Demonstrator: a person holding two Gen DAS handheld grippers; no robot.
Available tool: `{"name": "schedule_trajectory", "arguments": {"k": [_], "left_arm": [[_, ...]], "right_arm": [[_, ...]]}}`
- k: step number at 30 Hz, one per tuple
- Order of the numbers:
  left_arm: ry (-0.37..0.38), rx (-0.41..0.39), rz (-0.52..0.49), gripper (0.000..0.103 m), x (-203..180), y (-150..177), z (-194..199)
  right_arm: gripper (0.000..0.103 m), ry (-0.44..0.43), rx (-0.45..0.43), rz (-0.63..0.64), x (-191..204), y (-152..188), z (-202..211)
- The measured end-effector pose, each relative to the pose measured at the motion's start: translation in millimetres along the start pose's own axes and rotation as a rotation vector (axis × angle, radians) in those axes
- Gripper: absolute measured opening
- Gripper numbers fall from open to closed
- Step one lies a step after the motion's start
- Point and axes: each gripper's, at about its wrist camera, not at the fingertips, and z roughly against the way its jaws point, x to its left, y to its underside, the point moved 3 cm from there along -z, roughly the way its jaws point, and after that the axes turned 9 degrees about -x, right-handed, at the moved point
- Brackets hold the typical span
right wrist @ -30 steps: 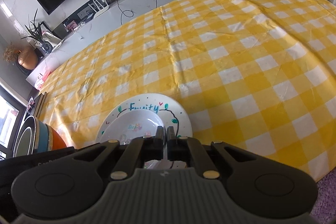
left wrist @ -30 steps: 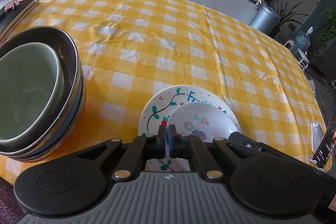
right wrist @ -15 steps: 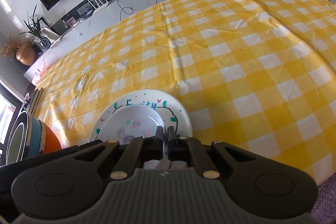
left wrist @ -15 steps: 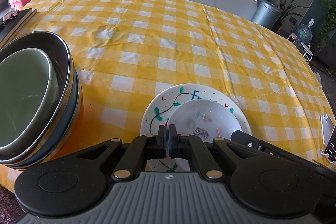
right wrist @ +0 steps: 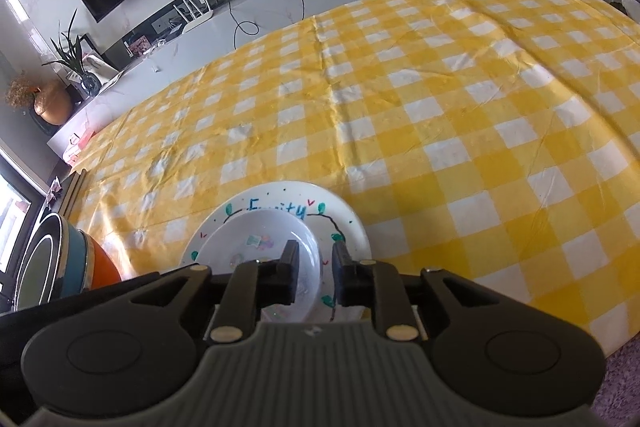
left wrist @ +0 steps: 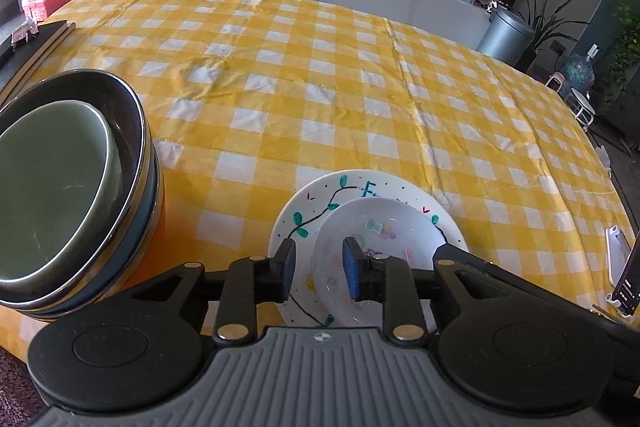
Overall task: Organize plates and bowls
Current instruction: 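Open both grippers to release the sticker plate, then move both grippers to the steel bowl stack's rim and close them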
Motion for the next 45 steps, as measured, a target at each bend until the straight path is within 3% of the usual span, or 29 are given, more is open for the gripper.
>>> {"name": "schedule_trajectory", "arguments": {"k": [3, 8, 16, 18, 19, 24, 32, 45], "left_arm": [[-0.005, -0.012, -0.015, 0.040, -3, -4, 7], [-0.027, -0.029, -0.047, 0.043, -2, -12, 20], [-0.062, -0.105, -0.043, 0.043, 15, -28, 52], [-0.080, -0.134, -0.056, 0.045, 20, -33, 62], [-0.090, -0.147, -0.068, 0.046, 22, -36, 67], [-0.149, -0.180, -0.108, 0.053, 38, -43, 84], [-0.206, -0.200, -0.024, 0.070, 82, -51, 100], [-0.233, -0.194, 0.159, 0.074, 154, -48, 104]], "right_arm": [[0.030, 0.014, -0.027, 0.026, 3, -4, 6], [0.044, 0.039, -0.065, 0.076, 13, -11, 16], [0.049, 0.068, -0.119, 0.138, 35, -17, 35], [0.067, 0.089, -0.132, 0.142, 40, -18, 40], [0.068, 0.104, -0.151, 0.139, 44, -18, 43], [0.068, 0.077, -0.163, 0.165, 65, -16, 51], [0.068, -0.006, -0.112, 0.192, 106, -5, 51], [0.071, -0.118, 0.037, 0.169, 164, 9, 25]]}}
